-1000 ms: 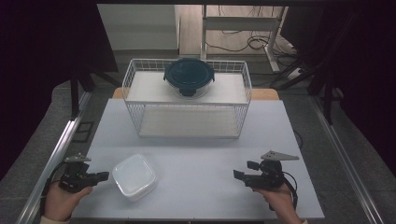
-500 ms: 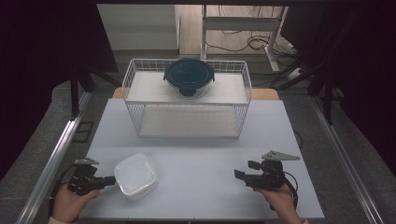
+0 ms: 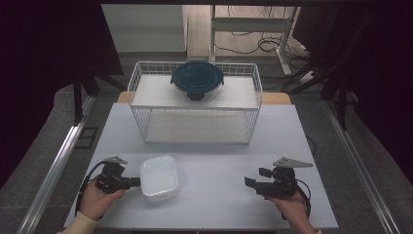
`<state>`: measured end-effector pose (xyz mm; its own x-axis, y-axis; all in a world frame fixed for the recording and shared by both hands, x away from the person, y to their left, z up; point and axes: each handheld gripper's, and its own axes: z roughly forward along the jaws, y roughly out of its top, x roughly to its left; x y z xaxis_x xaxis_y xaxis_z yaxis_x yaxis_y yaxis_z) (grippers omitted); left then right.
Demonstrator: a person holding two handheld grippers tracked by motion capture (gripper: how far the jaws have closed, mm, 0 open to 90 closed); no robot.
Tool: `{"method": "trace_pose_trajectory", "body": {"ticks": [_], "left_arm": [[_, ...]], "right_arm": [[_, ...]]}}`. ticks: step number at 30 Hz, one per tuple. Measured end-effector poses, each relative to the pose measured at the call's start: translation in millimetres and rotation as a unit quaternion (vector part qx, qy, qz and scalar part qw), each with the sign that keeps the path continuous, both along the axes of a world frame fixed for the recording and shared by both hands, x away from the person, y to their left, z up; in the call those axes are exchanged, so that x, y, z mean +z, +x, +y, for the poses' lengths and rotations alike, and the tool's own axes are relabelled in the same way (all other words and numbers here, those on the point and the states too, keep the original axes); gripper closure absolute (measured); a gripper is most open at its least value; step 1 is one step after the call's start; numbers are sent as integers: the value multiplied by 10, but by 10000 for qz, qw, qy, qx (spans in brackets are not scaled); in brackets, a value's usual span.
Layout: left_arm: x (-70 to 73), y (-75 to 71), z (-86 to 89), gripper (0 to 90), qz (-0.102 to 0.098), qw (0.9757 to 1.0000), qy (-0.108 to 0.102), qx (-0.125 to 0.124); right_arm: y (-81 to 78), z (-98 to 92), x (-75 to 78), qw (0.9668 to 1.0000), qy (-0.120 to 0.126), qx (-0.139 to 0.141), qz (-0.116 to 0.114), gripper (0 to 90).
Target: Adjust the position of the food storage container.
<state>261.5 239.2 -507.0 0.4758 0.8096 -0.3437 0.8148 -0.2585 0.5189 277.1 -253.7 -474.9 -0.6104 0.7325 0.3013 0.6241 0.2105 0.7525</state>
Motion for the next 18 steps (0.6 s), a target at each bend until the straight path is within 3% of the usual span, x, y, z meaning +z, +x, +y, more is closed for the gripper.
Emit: {"method": "trace_pose_trajectory", "body": {"ticks": [18], "left_arm": [[60, 378, -798, 900, -74, 9978, -107, -644]], "right_arm": [[-3, 0, 2, 10000, -9, 4, -6, 224]]}}
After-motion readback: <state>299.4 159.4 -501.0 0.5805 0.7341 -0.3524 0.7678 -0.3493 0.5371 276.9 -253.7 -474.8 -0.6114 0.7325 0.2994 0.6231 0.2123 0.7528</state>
